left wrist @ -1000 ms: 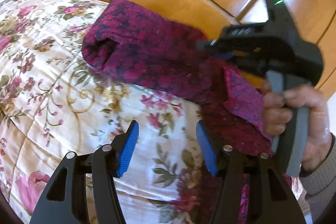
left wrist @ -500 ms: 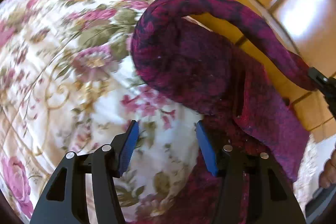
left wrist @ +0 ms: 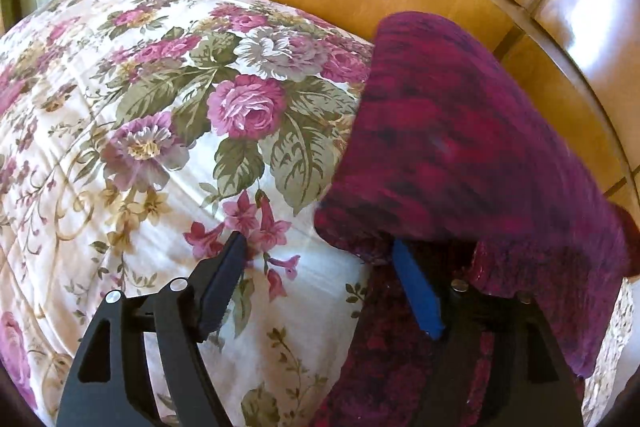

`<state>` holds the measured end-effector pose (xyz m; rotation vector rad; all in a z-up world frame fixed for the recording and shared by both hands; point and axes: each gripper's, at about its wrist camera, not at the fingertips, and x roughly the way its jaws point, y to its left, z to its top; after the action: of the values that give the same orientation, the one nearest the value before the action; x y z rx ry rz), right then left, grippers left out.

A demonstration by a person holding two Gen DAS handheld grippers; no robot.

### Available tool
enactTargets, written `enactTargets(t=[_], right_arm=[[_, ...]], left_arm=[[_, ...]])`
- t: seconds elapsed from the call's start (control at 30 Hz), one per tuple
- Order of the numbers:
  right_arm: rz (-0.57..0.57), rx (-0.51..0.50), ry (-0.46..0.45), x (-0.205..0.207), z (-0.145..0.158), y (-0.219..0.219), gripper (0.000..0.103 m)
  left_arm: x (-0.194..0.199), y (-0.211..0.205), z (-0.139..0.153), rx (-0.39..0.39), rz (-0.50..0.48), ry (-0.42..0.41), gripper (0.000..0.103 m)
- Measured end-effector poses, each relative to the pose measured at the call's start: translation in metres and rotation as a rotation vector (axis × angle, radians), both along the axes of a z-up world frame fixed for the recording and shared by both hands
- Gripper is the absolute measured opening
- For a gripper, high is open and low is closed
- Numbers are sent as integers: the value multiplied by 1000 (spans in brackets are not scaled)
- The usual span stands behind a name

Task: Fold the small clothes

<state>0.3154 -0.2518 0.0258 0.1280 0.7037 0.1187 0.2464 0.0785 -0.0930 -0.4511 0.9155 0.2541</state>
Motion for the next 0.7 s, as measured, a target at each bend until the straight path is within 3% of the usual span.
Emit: enactTargets(t=[0.2, 0.5, 0.53, 0.7], right_arm=[[-97, 19, 48, -15, -19, -41, 9], [-160, 37, 58, -33, -22, -74, 9], [-163, 34, 60, -35, -23, -75, 2], [-213, 48, 120, -42, -38, -94, 0]], left_arm=[[5, -9, -4, 32, -14, 5, 75], [14, -15, -1, 41, -37, 21, 77], [15, -16, 0, 44, -41, 25, 77], [20, -12, 0, 51, -55, 38, 77]])
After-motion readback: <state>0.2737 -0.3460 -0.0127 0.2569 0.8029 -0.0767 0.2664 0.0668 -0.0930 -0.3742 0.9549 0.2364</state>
